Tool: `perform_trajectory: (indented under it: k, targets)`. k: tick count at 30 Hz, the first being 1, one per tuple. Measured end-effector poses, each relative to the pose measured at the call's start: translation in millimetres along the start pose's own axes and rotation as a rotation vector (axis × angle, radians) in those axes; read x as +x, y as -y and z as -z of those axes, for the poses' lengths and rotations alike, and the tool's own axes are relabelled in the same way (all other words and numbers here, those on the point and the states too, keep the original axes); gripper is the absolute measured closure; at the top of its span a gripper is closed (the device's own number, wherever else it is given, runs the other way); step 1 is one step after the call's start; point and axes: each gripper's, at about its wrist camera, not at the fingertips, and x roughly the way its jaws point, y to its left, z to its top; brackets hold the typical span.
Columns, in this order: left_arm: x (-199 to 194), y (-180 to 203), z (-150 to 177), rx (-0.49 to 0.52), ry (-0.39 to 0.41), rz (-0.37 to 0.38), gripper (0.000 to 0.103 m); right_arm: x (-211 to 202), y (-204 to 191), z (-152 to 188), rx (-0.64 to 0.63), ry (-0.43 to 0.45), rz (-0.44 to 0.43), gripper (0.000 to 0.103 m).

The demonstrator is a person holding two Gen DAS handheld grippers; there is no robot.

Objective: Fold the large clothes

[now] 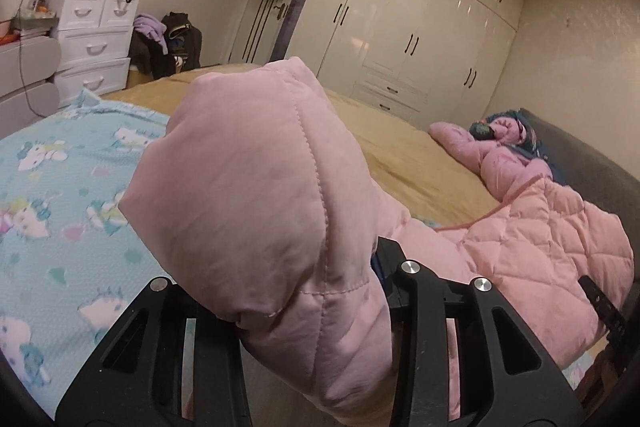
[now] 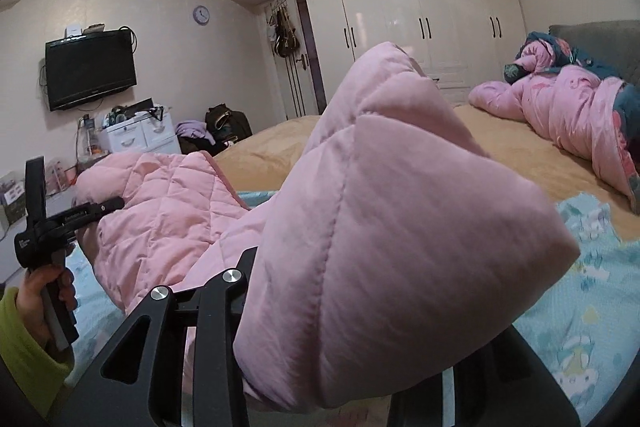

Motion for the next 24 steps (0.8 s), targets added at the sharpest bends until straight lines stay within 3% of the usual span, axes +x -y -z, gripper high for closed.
perform_trajectory:
  k: [7,15,18,21,22,24]
  targets:
    - [-20.5,-11.1,32.9,0.020,-0.064,-0.042,0.074,-28.3,2.0,29.6,0.048,-0.068,-0.002,0.070]
    - [-13.1,-36.0,57.8,-0.039,-0.161,-0.102,0.067,-30.0,47.9,82.7,0.328,-0.181,0.041,0.068]
    - [-10.6,-42.1,64.4,-0.054,-0.182,-0.128,0.061,-28.4,63.8,101.2,0.452,-0.217,0.037,0.062]
    - [-8.4,-44.0,70.4,-0.060,-0.193,-0.166,0.050,-26.0,81.6,123.9,0.634,-0.247,0.006,0.047]
    - [-7.3,-45.9,71.9,-0.071,-0.204,-0.171,0.049,-25.2,86.7,130.6,0.685,-0.254,0.000,0.040]
    - [-8.2,-48.0,73.6,-0.083,-0.210,-0.170,0.046,-23.0,95.5,142.9,0.790,-0.277,-0.028,0.035]
